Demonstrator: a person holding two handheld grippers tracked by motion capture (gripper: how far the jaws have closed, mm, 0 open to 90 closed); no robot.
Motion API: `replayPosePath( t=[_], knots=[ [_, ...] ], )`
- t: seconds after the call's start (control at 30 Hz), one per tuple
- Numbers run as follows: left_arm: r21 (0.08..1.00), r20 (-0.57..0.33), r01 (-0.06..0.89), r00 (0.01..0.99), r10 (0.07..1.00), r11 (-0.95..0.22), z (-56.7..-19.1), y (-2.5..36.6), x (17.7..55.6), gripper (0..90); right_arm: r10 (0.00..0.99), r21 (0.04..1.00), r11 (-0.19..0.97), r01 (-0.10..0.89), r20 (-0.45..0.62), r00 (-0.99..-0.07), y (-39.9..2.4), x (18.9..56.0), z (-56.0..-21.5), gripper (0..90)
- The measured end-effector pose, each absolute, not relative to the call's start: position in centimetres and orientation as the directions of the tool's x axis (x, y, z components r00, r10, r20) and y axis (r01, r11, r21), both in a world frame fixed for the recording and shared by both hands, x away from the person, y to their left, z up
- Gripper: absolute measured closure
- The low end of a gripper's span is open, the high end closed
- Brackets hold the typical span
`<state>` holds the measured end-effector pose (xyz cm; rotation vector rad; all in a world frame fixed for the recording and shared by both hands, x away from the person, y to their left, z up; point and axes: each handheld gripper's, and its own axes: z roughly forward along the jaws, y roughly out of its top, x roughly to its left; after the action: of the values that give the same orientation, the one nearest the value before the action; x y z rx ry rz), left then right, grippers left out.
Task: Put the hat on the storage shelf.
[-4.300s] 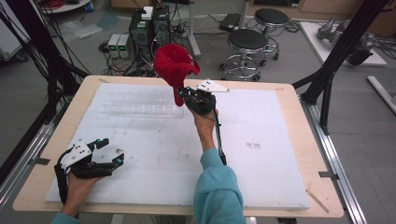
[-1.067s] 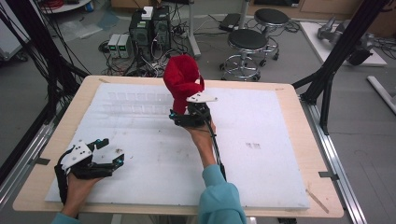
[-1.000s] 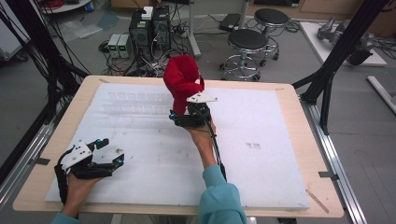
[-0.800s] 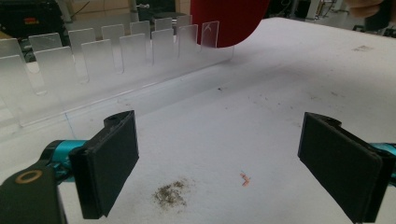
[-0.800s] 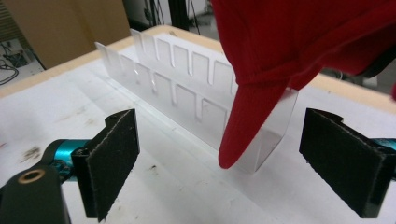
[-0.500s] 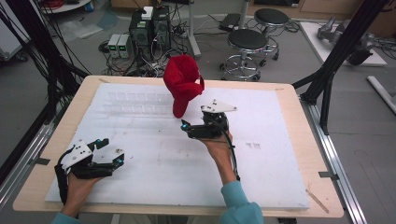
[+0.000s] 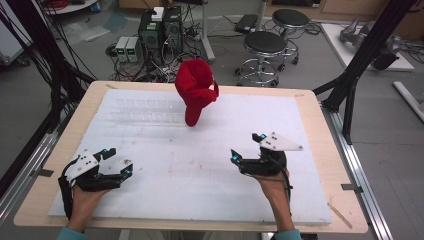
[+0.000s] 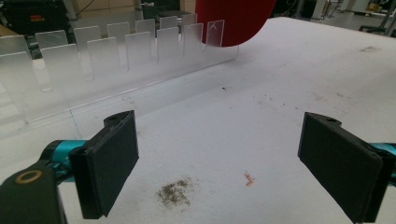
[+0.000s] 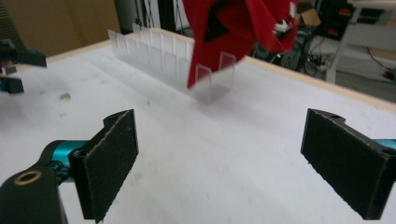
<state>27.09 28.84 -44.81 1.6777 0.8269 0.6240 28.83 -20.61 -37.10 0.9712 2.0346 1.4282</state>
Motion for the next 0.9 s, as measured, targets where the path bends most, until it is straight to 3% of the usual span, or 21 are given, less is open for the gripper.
replayPosePath(
  t=[0.37,0.9],
  knots=[
    [0.975,0.018,0.165,0.611,0.791,-0.149,-44.9,28.8,26.6,12.5,0.833,0.937,0.108,0.333,0.098,-0.545,-27.1,25.8,-42.4,9.9],
    [0.991,0.029,0.087,0.591,0.806,-0.099,-45.1,29.2,25.8,12.5,0.836,0.973,0.048,0.227,0.085,-0.542,-27.4,25.0,-44.8,10.0]
  ],
)
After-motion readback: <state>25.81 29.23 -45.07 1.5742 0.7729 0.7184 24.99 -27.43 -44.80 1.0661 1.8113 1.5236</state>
